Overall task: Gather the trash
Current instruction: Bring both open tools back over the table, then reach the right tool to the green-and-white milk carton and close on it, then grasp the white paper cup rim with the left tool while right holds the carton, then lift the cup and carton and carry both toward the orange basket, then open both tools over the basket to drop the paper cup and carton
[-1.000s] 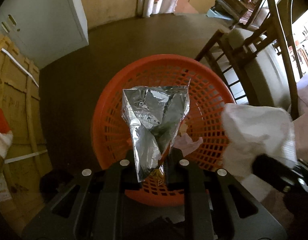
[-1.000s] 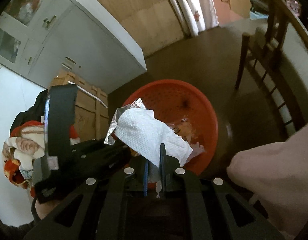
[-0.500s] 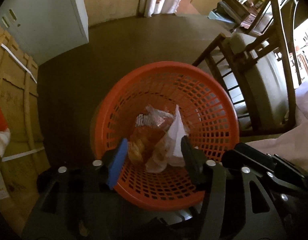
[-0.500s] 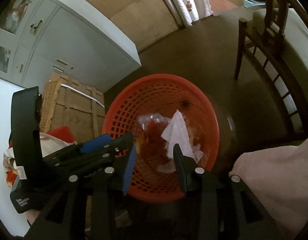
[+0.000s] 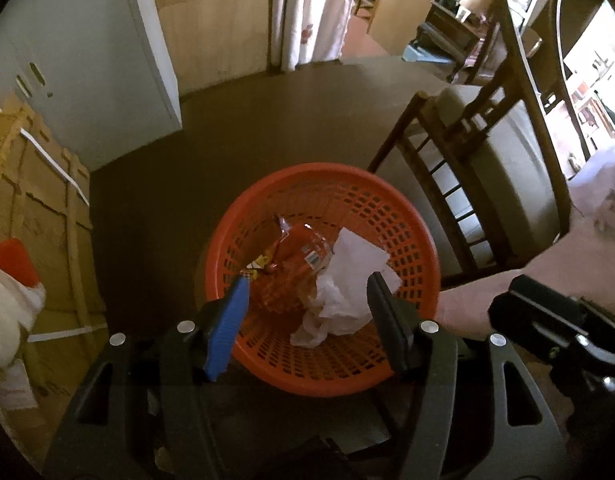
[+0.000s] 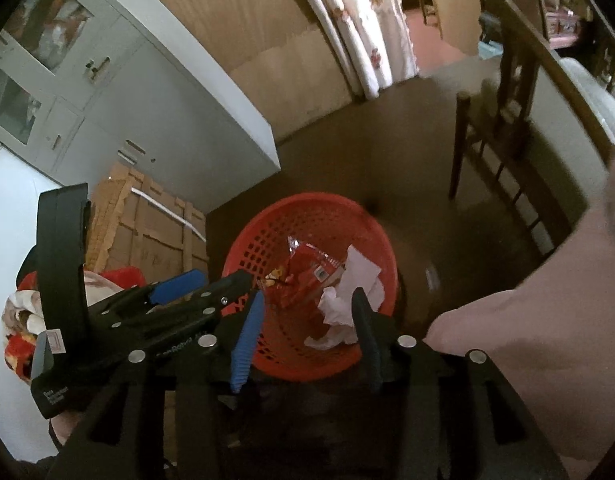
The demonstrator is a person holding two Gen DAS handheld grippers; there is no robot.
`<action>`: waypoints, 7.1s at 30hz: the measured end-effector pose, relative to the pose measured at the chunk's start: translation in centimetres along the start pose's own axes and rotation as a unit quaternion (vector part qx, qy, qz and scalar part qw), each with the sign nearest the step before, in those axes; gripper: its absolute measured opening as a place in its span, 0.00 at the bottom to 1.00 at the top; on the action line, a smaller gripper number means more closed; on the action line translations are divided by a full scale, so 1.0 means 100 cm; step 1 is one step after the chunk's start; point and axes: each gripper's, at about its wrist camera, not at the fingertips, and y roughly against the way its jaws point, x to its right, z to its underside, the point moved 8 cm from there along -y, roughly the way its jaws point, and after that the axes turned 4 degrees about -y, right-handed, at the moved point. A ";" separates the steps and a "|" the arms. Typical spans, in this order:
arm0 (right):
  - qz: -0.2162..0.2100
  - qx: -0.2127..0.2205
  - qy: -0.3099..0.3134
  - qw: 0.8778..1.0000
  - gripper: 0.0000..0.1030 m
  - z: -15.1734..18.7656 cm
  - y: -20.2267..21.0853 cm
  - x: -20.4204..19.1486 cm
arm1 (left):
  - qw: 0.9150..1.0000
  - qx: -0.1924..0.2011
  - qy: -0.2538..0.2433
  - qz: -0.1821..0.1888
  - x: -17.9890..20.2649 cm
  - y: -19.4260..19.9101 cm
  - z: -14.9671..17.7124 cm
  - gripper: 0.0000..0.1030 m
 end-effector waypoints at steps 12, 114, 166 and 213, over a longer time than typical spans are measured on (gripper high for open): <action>0.017 0.102 0.017 0.994 0.62 0.009 0.110 0.007 | 0.995 0.083 -0.056 -0.007 0.048 0.086 0.001 0.64; 0.296 0.312 -0.356 0.829 0.28 0.312 0.496 0.493 | 0.856 -0.006 -0.464 0.227 0.686 0.102 0.094 0.25; 0.252 0.346 -0.199 0.882 0.27 0.225 0.437 0.246 | 0.904 0.119 -0.346 0.221 0.376 0.207 0.091 0.07; 0.070 0.023 0.022 0.997 0.27 0.008 0.033 0.007 | 0.996 -0.047 -0.040 0.063 0.022 -0.005 0.032 0.07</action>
